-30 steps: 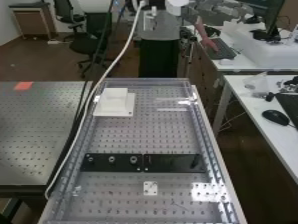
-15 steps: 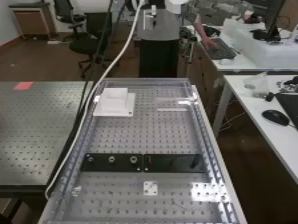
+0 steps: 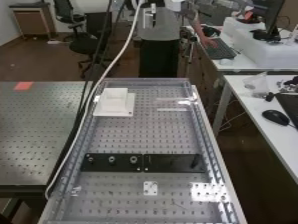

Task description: Grab the chopstick and place it in the clear container

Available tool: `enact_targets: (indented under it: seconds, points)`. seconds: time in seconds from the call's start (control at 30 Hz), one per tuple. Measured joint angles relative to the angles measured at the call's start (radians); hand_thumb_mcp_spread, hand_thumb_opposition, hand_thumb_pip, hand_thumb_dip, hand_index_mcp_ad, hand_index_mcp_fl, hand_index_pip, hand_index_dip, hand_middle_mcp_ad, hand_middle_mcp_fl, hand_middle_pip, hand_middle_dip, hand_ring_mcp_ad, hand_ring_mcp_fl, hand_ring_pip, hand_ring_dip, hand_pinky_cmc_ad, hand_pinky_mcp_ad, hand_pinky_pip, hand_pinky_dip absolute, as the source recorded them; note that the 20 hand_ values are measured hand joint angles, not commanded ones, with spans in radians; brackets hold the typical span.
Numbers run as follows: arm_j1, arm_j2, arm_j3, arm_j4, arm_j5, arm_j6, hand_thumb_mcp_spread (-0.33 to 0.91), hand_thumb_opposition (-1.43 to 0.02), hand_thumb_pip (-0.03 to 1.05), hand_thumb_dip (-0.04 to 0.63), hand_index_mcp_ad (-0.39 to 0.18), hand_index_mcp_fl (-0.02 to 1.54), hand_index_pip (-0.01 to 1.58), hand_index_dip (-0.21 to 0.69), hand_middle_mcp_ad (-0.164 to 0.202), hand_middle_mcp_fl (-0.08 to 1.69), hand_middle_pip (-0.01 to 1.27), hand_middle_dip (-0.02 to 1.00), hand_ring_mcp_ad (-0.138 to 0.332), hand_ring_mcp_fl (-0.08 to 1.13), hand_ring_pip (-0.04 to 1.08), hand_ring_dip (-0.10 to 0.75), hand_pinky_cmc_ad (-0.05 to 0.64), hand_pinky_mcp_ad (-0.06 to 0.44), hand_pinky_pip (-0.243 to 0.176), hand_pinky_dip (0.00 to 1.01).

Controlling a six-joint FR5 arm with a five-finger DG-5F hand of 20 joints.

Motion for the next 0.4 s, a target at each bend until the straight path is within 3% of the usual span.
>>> enact_targets:
  seconds: [0.4]
  points:
    - [0.002,0.006,-0.011,0.022,0.013,-0.012,0.27,-0.66,0.51,0.112,-0.161,0.32,0.05,0.314,0.042,0.3,0.1,0.39,0.188,0.01,0.1,0.229,0.325,0.147,-0.063,0.18]
